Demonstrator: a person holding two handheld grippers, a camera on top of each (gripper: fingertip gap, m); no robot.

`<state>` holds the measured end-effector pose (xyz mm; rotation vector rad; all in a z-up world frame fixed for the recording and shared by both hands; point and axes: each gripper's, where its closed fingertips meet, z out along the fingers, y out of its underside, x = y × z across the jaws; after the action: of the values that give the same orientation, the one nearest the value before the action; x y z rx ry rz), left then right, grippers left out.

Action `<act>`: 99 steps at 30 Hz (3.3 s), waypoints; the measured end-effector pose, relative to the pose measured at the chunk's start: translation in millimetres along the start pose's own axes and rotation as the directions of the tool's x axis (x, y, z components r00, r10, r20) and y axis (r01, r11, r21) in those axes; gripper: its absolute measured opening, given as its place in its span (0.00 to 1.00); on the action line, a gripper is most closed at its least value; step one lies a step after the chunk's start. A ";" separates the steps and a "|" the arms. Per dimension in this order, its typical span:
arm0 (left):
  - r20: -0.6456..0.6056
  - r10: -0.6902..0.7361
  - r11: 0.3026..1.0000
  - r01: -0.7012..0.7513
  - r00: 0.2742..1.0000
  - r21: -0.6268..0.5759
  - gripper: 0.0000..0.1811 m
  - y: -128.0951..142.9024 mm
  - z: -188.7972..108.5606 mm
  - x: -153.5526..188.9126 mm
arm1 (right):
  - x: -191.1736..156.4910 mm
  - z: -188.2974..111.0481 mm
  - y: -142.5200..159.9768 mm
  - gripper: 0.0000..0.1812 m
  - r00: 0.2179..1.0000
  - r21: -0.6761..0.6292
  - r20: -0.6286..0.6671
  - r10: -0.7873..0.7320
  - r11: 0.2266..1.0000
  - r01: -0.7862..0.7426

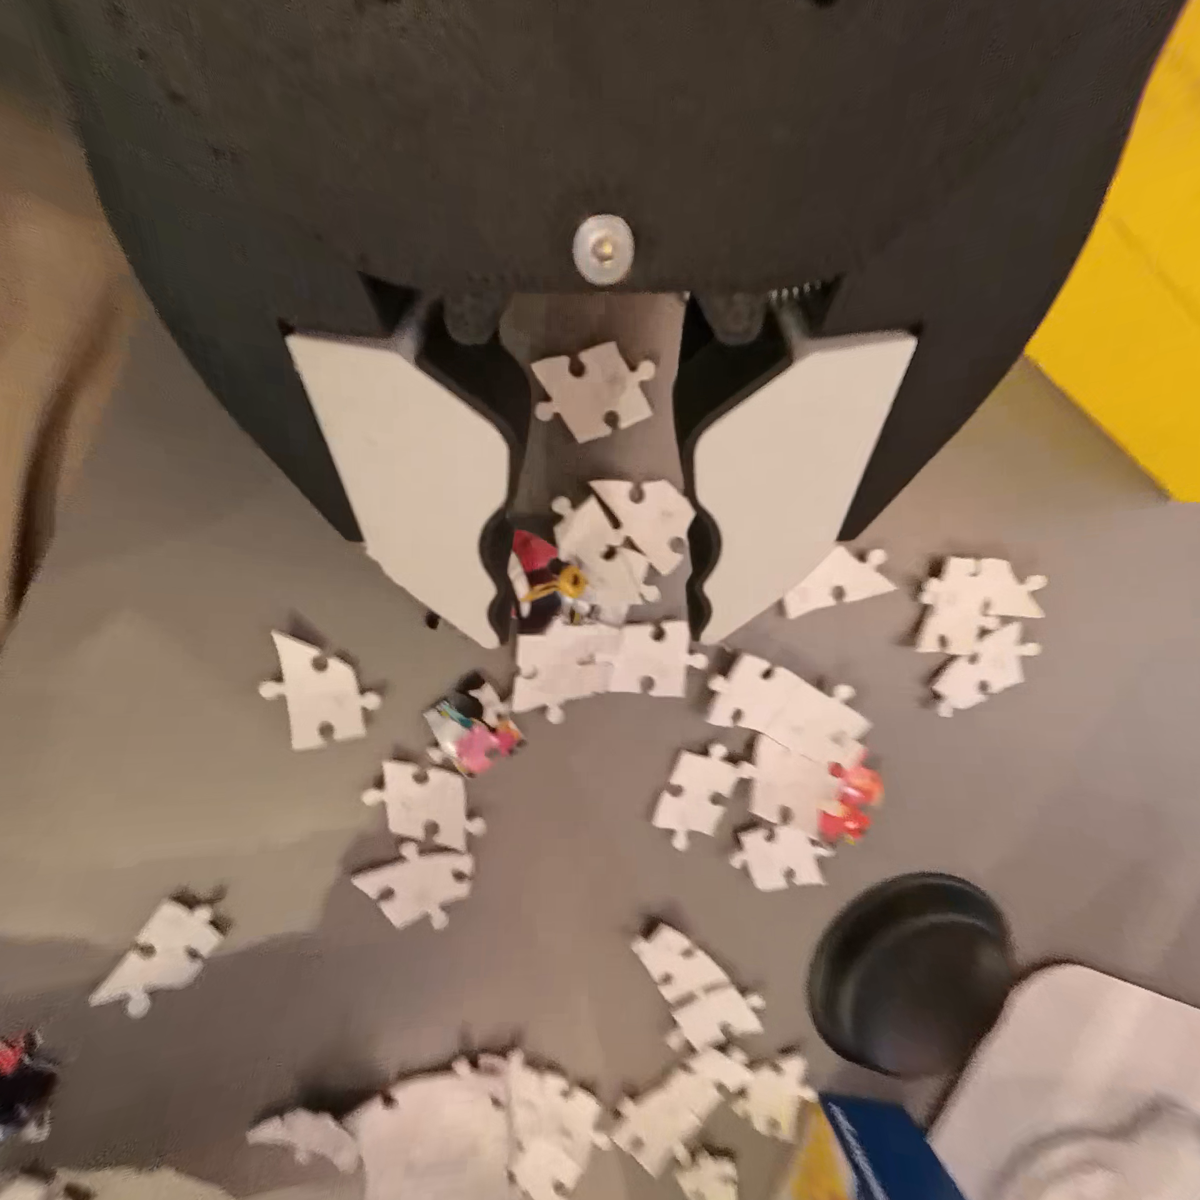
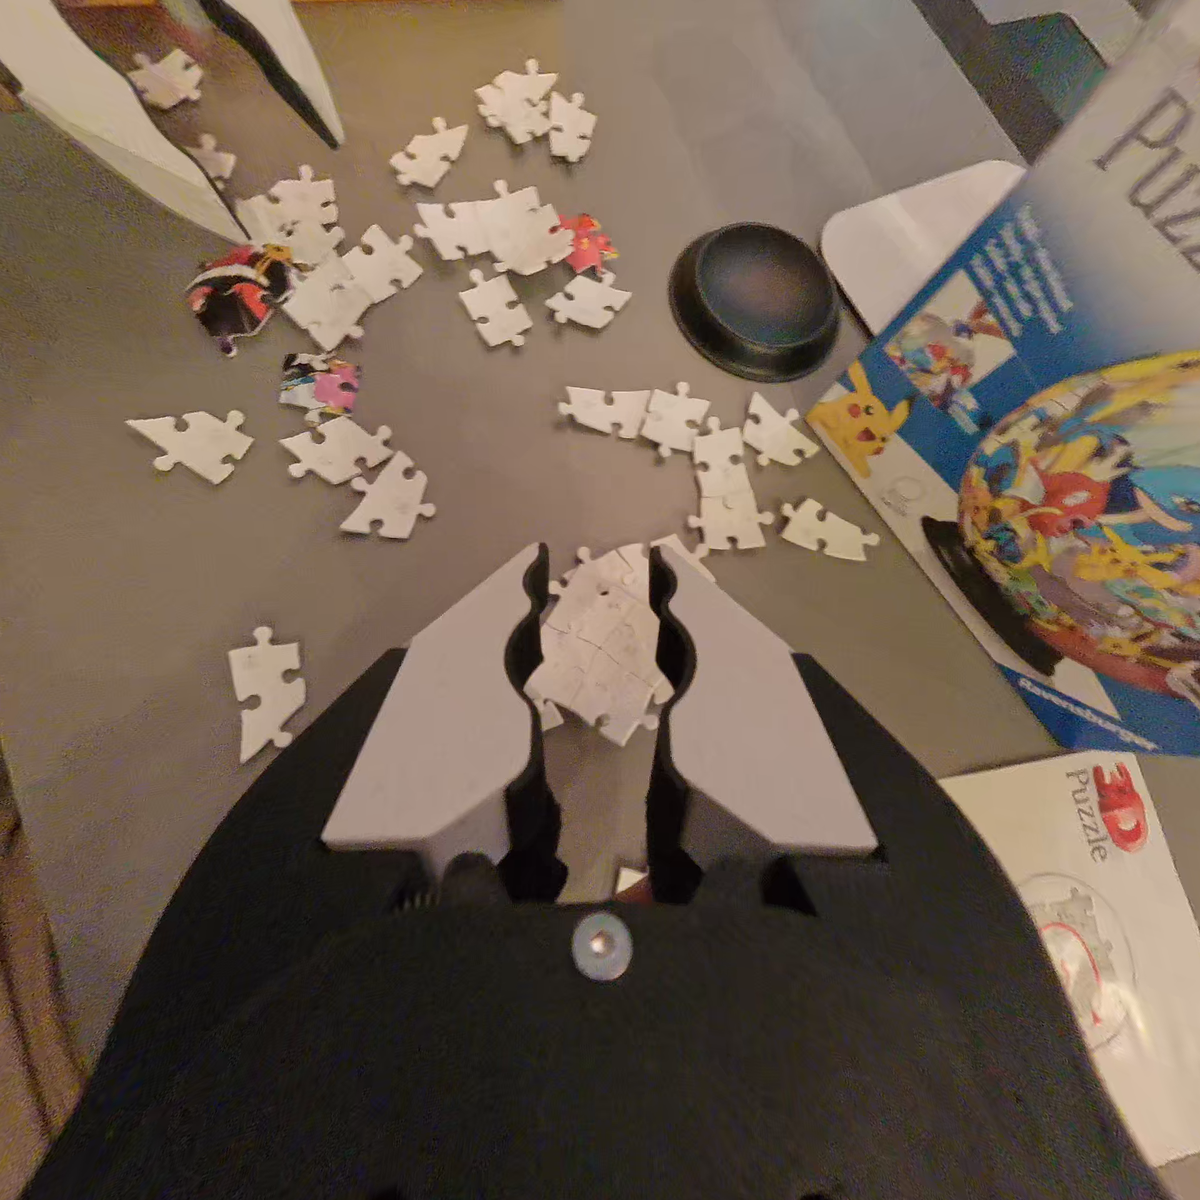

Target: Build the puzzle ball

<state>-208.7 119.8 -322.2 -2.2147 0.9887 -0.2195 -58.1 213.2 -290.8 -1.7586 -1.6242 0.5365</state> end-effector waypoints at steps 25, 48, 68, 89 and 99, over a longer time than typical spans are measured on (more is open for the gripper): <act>0.082 0.289 0.957 -0.284 0.954 -0.063 0.32 -57.8 61.3 52.5 | 0.5 -0.3 13.8 0.17 0.992 0.009 0.051 0.117 0.993 -0.118; -0.005 0.089 0.996 -0.088 0.996 0.012 0.28 -43.6 49.8 33.4 | -55.5 32.0 12.4 0.22 0.973 -0.083 0.230 0.029 0.996 -0.010; -0.032 -0.075 0.996 0.077 0.997 0.054 0.01 -48.8 52.6 23.1 | -48.3 48.7 6.5 0.18 0.968 -0.096 0.237 0.085 0.993 -0.064; 0.170 -0.270 0.958 0.283 0.948 -0.053 0.21 -7.0 54.9 -72.9 | 0.5 85.7 -25.3 0.24 0.988 -0.096 0.135 0.077 0.993 -0.064; 0.102 -0.313 0.933 0.326 0.944 -0.154 0.10 14.7 34.8 -60.7 | -9.9 156.5 -69.2 0.24 0.962 -0.210 0.273 0.006 0.976 0.053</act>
<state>-245.4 174.2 -350.5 -2.5161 0.6193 -0.2012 -217.3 234.3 -350.6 -1.8834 -1.9550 0.6342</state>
